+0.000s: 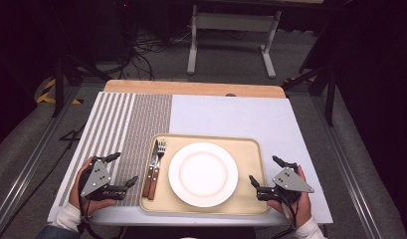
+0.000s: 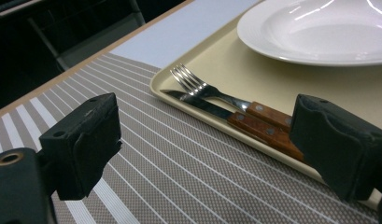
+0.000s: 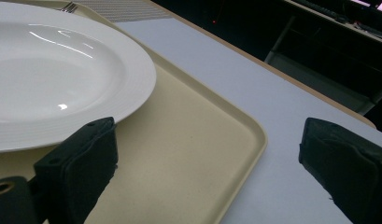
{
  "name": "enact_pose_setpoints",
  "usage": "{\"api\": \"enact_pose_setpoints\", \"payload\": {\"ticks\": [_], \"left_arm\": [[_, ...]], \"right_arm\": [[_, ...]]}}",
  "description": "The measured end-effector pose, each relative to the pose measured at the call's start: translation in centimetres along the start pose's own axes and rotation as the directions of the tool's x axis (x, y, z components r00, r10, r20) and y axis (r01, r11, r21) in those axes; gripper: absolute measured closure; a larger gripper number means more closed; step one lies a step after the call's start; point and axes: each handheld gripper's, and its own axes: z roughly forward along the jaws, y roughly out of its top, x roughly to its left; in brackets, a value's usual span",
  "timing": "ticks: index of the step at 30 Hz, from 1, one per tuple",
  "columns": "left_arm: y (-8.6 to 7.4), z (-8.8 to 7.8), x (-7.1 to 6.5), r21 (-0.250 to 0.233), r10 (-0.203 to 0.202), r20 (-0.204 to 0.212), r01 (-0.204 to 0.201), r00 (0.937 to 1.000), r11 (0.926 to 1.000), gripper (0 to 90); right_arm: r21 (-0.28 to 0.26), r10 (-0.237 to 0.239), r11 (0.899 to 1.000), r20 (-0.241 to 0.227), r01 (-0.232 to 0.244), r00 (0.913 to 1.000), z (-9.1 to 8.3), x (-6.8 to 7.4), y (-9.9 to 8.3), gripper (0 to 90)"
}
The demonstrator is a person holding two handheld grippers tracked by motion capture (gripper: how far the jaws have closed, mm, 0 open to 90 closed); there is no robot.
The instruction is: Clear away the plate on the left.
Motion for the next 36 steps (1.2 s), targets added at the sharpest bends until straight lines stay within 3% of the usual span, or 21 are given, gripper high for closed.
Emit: {"api": "enact_pose_setpoints", "payload": {"ticks": [10,15,24,27,36], "left_arm": [[-0.28,0.00,-0.03,0.006,-0.012,0.004,0.012,0.9999,0.9999,9.4],[-0.10,-0.08,-0.20,-0.019,0.004,-0.004,-0.004,1.0000,0.9998,9.6],[-0.14,-0.02,0.06,-0.011,0.013,-0.001,-0.013,0.9999,0.9999,9.6],[-0.14,0.10,0.14,-0.026,-0.006,0.004,0.006,1.0000,0.9996,9.6],[-0.21,0.24,0.38,-0.014,-0.006,0.000,0.006,1.0000,0.9999,9.7]], "right_arm": [[-0.012,-0.003,1.000,-0.008,0.003,1.0000,0.06,0.05,-0.16,6.1],[-0.020,0.000,1.000,-0.006,0.000,1.0000,-0.01,0.07,-0.13,6.3],[-0.017,0.000,1.000,-0.005,0.000,1.0000,0.24,0.10,-0.09,6.3],[-0.016,-0.001,1.000,-0.005,0.001,1.0000,0.42,0.08,-0.07,6.3],[-0.018,0.025,1.000,-0.017,-0.026,0.9995,0.80,-0.43,-0.40,6.4]]}}
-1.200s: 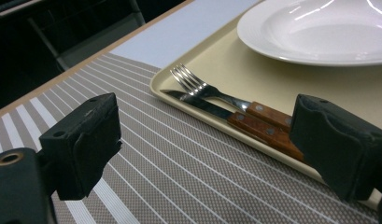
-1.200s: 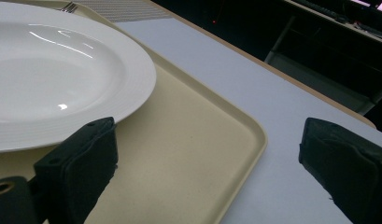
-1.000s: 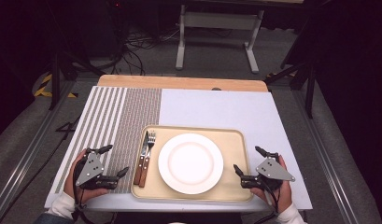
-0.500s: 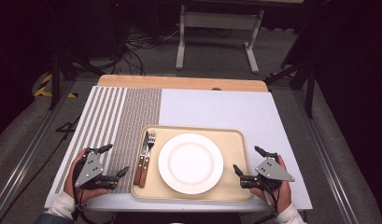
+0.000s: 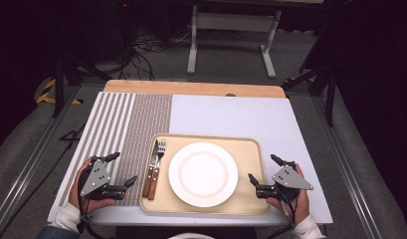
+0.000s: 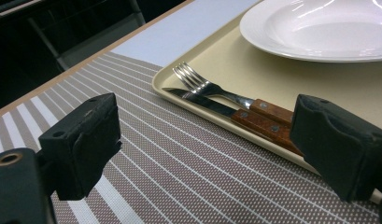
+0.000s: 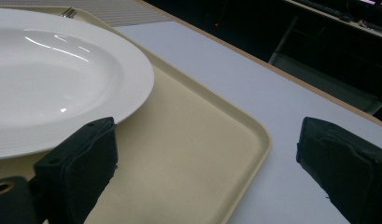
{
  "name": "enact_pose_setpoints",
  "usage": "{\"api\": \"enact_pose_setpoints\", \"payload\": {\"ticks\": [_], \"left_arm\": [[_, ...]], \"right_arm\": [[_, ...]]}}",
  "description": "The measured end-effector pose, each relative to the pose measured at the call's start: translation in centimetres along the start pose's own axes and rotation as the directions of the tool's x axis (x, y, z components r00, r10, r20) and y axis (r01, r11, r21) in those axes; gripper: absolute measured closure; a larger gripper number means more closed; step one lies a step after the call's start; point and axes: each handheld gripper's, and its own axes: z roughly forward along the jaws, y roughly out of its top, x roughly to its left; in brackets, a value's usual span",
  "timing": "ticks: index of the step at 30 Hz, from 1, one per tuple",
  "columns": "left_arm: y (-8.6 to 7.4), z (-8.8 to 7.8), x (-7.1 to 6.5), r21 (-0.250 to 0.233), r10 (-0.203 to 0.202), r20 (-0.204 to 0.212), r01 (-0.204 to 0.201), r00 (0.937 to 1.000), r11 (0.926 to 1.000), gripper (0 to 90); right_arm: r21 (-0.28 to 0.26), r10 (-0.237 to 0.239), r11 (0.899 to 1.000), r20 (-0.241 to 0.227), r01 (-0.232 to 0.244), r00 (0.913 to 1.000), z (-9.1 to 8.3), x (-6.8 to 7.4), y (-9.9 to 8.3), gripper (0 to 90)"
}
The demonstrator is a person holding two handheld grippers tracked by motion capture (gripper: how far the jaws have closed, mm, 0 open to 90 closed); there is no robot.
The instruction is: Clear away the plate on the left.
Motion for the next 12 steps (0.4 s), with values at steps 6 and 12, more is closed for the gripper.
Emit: {"api": "enact_pose_setpoints", "payload": {"ticks": [6,12], "left_arm": [[-0.19,-0.05,0.10,0.009,-0.009,-0.010,0.009,0.9999,0.9999,9.8],[0.01,0.09,-0.16,0.026,-0.007,-0.026,0.007,0.9996,0.9996,9.4]], "right_arm": [[-0.002,0.019,1.000,-0.010,-0.019,0.9998,0.36,-0.30,-0.22,6.4],[-0.019,0.025,1.000,-0.007,-0.025,0.9997,0.22,-0.63,-0.35,6.4]]}}
